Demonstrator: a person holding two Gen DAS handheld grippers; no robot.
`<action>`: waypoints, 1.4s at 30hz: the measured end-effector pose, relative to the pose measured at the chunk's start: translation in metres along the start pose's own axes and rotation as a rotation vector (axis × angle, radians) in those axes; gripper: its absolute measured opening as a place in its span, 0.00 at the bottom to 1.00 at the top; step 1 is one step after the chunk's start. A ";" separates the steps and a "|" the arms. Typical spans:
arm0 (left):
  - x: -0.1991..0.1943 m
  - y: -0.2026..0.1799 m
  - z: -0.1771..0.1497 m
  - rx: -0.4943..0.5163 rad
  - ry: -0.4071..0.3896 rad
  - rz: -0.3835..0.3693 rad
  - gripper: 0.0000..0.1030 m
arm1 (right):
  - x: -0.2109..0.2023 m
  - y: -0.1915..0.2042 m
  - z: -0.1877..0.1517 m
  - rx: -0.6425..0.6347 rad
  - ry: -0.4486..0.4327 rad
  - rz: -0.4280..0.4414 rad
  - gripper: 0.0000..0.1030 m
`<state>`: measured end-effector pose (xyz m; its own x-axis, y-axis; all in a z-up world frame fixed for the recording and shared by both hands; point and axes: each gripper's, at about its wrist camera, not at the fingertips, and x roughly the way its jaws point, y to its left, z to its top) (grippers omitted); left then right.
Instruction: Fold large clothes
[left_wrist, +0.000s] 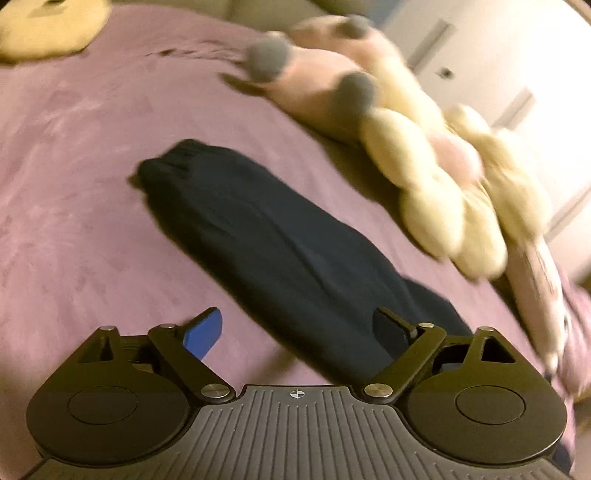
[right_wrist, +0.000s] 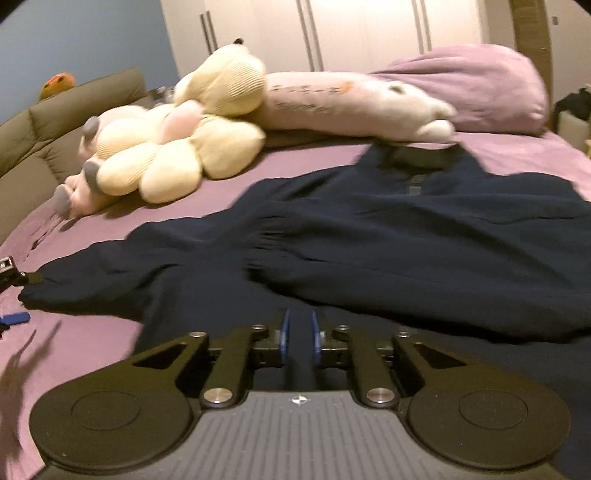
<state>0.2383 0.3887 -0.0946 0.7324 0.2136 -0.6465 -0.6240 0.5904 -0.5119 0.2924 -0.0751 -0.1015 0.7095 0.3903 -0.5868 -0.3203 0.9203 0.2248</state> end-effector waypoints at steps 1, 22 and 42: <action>0.007 0.007 0.007 -0.035 0.003 0.006 0.84 | 0.010 0.011 0.005 0.002 0.003 0.007 0.07; -0.002 -0.011 0.058 0.002 -0.074 -0.151 0.09 | 0.113 0.073 0.022 0.053 0.057 0.052 0.01; -0.021 -0.309 -0.205 0.692 0.176 -0.570 0.33 | -0.032 -0.100 -0.027 0.370 -0.052 -0.005 0.01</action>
<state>0.3604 0.0419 -0.0390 0.7919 -0.3418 -0.5060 0.1639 0.9172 -0.3631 0.2846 -0.1803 -0.1260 0.7447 0.3776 -0.5502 -0.0745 0.8664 0.4938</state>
